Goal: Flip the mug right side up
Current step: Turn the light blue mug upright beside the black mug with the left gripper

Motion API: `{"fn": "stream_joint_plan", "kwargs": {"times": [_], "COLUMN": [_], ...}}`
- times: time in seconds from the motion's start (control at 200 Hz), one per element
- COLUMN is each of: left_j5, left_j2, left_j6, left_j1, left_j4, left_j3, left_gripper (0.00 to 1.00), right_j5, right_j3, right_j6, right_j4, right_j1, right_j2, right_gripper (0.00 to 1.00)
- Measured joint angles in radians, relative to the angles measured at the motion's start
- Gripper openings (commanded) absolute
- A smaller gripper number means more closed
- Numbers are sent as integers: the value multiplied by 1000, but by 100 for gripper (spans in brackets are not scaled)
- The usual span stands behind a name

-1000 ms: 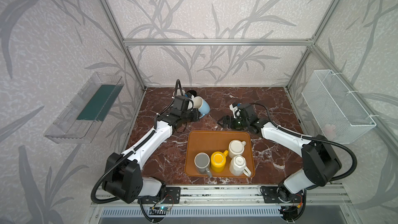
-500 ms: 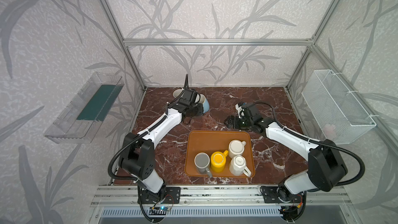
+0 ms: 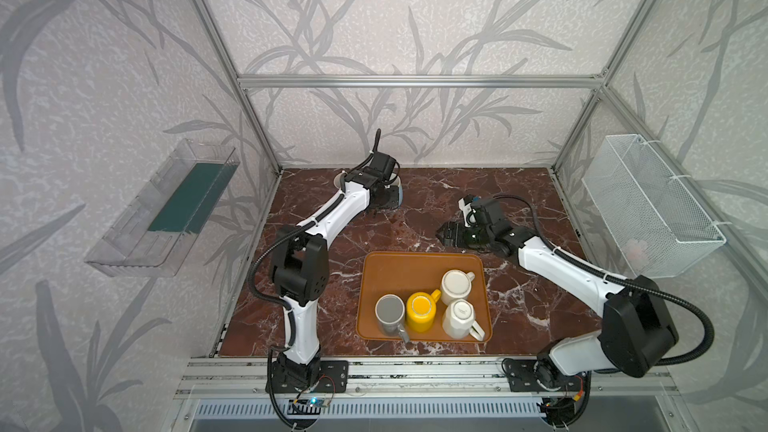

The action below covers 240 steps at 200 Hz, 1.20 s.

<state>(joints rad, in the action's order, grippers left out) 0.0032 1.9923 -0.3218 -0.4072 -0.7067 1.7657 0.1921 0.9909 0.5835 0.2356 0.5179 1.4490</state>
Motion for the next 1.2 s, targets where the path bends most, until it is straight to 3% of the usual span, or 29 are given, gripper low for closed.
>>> {"fn": "stream_joint_plan", "kwargs": {"times": [0.805,1.2], "left_j5": [-98,-161], "left_j2": [333,389], "left_j6": [18,37], "left_j1": [-20,-24], "left_j4": [-179,-212], "left_j3": [410,470], "left_gripper": [0,0], "right_j5": [-8,-9], "right_j3": [-23,-26], "right_j6": [-7,-10], "right_j4": [13,19], "right_j1": [-5,-5], "right_j2": [-40,-45], "right_gripper": [90,90]}}
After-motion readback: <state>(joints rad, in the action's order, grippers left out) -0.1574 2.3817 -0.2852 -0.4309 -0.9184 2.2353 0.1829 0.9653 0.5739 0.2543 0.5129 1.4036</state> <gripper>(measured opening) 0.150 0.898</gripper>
